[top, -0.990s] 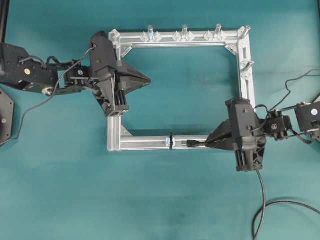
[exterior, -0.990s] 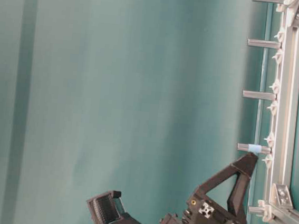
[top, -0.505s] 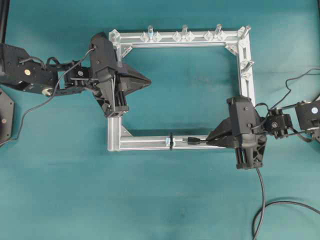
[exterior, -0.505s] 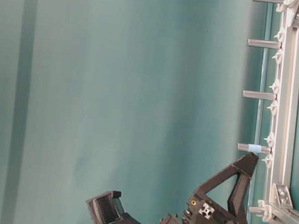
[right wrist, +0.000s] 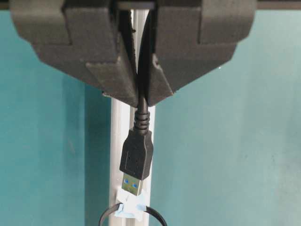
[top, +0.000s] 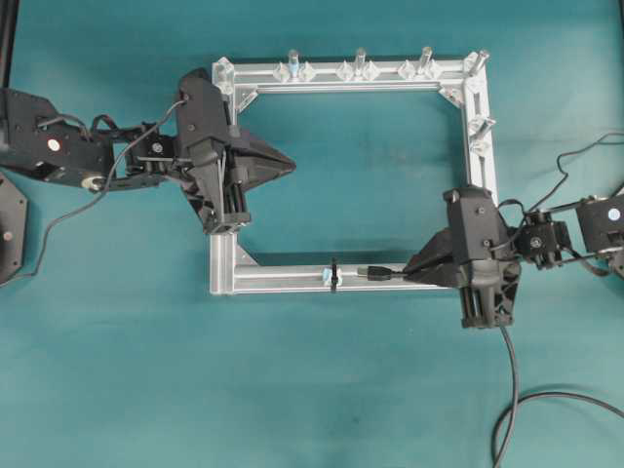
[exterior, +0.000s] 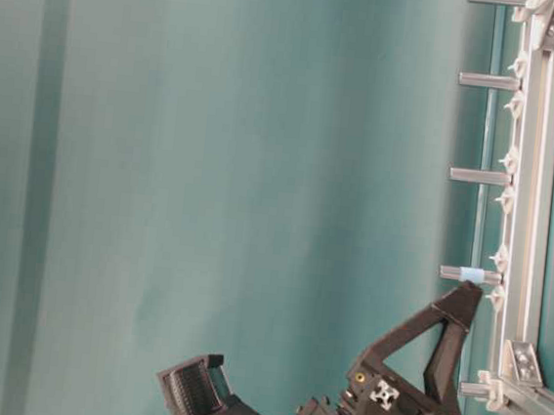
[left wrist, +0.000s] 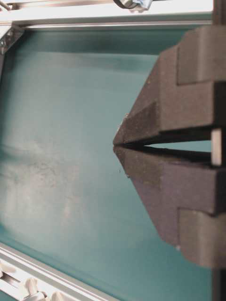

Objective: Insert the wire through the string loop located in the center.
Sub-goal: 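Push the USB connector leftward through the black zip-tie loop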

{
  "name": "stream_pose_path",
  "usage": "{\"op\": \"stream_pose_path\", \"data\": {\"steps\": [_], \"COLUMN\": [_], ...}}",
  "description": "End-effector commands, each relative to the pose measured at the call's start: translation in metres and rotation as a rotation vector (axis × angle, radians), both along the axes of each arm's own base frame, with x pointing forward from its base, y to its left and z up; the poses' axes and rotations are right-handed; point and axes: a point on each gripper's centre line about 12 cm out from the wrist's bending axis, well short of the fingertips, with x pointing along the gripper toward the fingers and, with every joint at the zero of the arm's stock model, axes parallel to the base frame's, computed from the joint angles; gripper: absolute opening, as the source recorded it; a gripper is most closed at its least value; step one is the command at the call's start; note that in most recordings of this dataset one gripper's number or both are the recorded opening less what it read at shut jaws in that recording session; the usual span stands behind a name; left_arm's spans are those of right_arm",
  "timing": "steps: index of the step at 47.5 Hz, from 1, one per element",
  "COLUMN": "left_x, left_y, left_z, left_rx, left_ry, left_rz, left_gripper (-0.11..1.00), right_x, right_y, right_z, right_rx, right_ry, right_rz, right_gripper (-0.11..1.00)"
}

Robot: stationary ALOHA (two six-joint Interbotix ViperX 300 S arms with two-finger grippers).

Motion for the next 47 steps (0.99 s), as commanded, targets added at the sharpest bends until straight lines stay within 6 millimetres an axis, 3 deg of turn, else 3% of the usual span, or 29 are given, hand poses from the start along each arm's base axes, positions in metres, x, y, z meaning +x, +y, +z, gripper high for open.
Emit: {"op": "stream_pose_path", "data": {"steps": [1,26,47], "left_x": [0.002,0.002,0.002], "left_y": [-0.001,-0.001,-0.001], "left_z": [0.013,0.012,0.013], "left_rx": [-0.002,-0.002,0.000], "left_ry": [-0.039,-0.038,-0.041], "left_rz": [0.000,0.000,-0.001], "left_gripper": [0.00,0.00,0.00], "right_x": [0.002,0.008,0.037], "right_y": [-0.001,-0.001,-0.001], "right_z": [0.009,0.011,0.005], "right_rx": [0.003,0.010,0.012], "right_ry": [-0.035,-0.068,-0.083], "right_rz": [-0.002,-0.005,-0.015], "right_gripper": [0.07,0.07,0.07]}}
